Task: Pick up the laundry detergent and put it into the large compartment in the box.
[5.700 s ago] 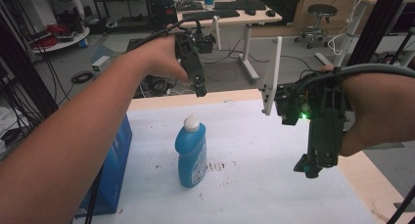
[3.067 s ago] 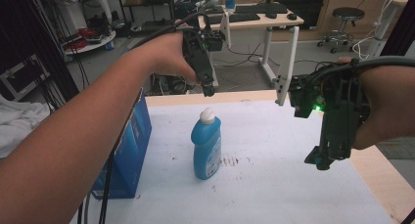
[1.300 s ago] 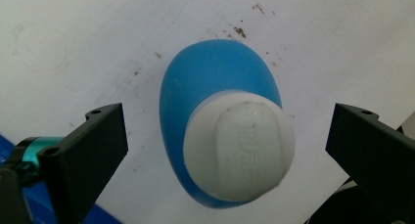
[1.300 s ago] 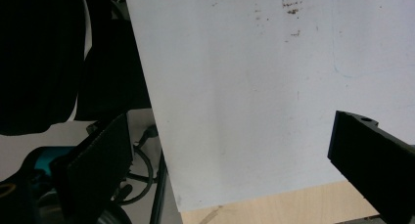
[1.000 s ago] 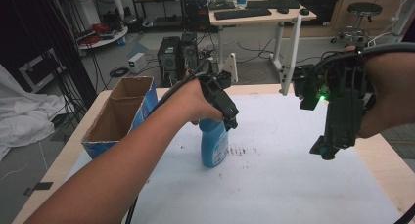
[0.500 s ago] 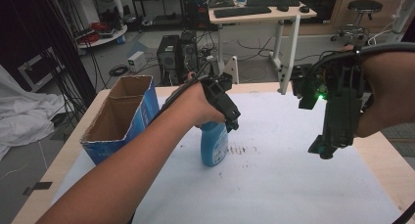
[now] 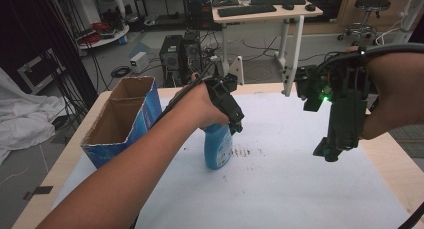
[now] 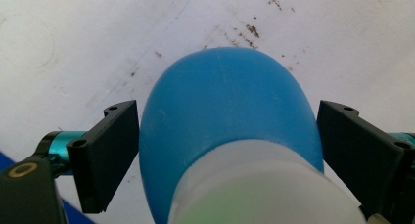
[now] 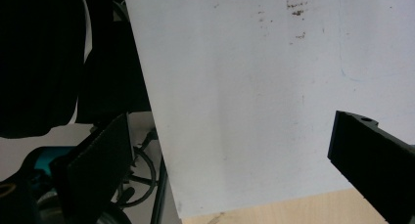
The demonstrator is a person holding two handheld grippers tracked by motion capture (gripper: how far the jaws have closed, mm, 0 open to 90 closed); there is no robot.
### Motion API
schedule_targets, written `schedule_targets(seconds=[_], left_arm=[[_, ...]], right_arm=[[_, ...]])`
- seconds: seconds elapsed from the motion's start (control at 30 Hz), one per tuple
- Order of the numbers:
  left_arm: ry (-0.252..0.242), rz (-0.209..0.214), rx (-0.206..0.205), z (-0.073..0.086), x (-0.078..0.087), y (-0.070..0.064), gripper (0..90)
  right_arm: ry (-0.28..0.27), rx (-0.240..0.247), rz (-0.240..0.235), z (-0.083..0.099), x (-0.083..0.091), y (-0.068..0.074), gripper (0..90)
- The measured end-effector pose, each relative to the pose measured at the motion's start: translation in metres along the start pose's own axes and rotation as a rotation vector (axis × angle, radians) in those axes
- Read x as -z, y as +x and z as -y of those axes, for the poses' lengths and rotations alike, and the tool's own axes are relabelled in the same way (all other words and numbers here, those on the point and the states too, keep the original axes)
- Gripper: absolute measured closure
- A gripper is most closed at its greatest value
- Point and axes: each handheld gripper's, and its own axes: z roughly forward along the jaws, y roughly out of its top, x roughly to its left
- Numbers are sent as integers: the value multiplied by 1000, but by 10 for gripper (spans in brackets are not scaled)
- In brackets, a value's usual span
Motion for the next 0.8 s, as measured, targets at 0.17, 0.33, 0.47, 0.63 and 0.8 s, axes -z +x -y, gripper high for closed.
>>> schedule_targets(seconds=[0.17,0.33,0.47,0.63,0.8], left_arm=[[-1,-3,0,0,-1,-1,170],[4,6,2,-1,-1,-1,183],[7,3,1,0,-1,-1,194],[12,-1,-2,-1,0,-1,215],[8,9,-1,-1,0,-1,281]], right_arm=[[-2,1,-1,-1,0,0,21],[-2,1,1,-1,0,0,21],[-1,-3,3,-1,0,0,21],[-4,1,2,-1,0,0,21],[-3,0,3,0,0,0,21]])
